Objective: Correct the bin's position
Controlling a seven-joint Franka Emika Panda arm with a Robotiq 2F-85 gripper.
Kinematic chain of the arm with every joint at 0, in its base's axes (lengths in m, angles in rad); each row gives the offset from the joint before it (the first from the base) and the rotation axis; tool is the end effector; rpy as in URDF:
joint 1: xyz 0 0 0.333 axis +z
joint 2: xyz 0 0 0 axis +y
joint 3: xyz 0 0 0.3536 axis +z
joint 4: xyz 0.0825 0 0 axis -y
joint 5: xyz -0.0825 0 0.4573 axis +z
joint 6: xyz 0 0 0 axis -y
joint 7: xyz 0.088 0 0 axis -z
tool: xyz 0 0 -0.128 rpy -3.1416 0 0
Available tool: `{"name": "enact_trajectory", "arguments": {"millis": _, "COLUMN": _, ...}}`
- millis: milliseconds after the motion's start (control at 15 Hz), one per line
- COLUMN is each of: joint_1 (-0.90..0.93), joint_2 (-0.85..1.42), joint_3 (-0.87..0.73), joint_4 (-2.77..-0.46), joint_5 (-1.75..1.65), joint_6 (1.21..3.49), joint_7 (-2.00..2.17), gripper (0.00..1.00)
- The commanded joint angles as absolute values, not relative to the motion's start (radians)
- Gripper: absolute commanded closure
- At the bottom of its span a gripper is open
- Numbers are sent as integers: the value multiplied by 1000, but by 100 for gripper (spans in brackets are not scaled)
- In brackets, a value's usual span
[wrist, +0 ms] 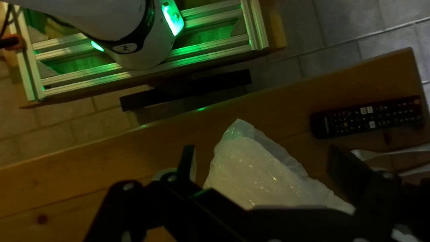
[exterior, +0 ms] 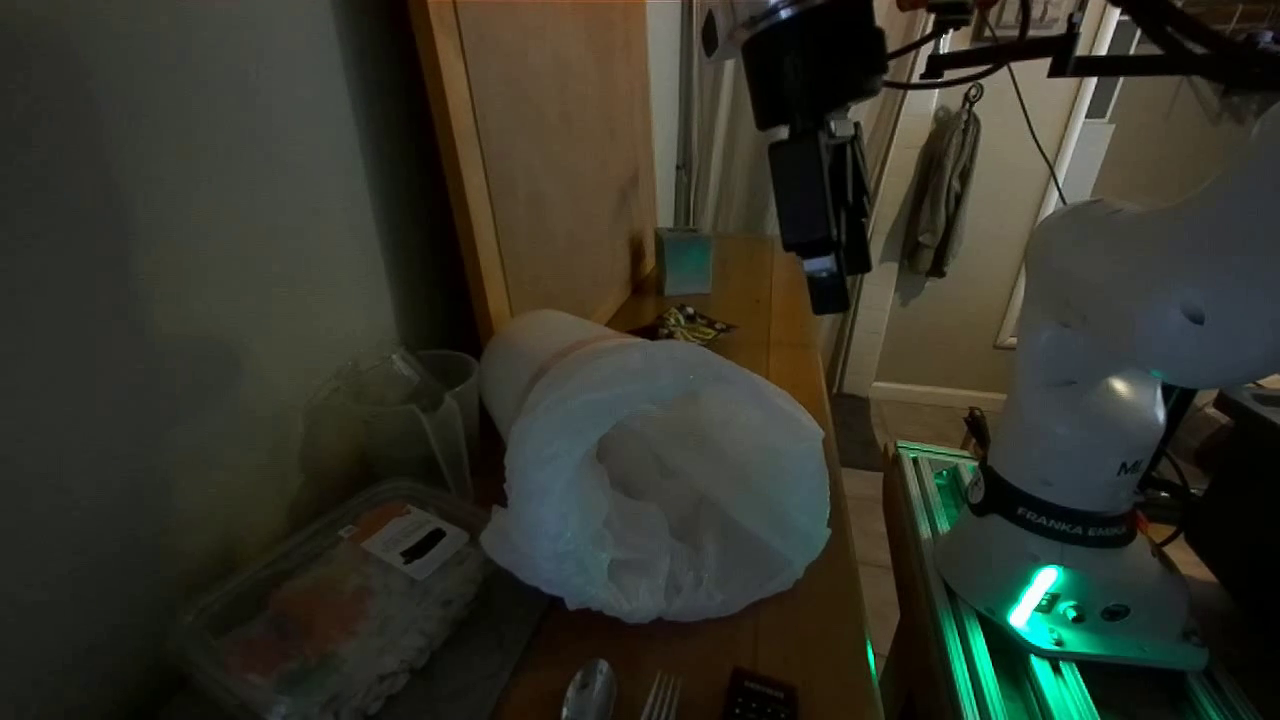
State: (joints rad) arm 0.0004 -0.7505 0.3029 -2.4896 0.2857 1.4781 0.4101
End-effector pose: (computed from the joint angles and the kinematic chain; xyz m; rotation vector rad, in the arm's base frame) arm 0.3161 0.1464 0.4924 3.0802 -0.3528 -0.4533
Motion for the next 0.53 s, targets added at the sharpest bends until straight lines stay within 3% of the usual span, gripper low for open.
{"name": "enact_trajectory", "arguments": {"millis": 0, "joint_1": 54, "joint_2": -725, "joint_3": 384, "joint_4": -2472, "joint_5": 178, "joint_6": 1513, "joint_7": 413, "gripper": 0}}
{"name": "enact_trajectory", "arguments": {"millis": 467, "joint_1": 110, "joint_2": -607, "joint_3": 539, "joint_4": -2449, "joint_5": -83, "joint_6": 1677, "joint_7": 441, "gripper": 0}}
